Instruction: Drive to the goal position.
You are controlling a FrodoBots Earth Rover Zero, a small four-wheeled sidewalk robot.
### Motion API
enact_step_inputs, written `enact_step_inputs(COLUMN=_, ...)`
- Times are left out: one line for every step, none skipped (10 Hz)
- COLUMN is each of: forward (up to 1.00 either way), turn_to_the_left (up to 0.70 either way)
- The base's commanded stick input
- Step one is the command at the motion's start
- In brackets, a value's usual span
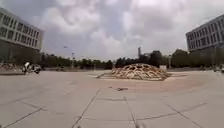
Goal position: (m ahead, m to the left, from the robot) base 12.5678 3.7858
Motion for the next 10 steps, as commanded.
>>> enact_step_inputs(forward=0.7, turn_to_the_left=-0.14)
enact_step_inputs(forward=0.7, turn_to_the_left=-0.14)
enact_step_inputs(forward=0.7, turn_to_the_left=-0.05)
enact_step_inputs(forward=0.7, turn_to_the_left=0.0)
enact_step_inputs(forward=0.7, turn_to_the_left=0.01)
enact_step_inputs(forward=0.7, turn_to_the_left=0.03)
enact_step_inputs(forward=0.7, turn_to_the_left=0.04)
enact_step_inputs(forward=0.7, turn_to_the_left=0.1)
enact_step_inputs(forward=0.7, turn_to_the_left=0.13)
enact_step_inputs(forward=0.7, turn_to_the_left=0.14)
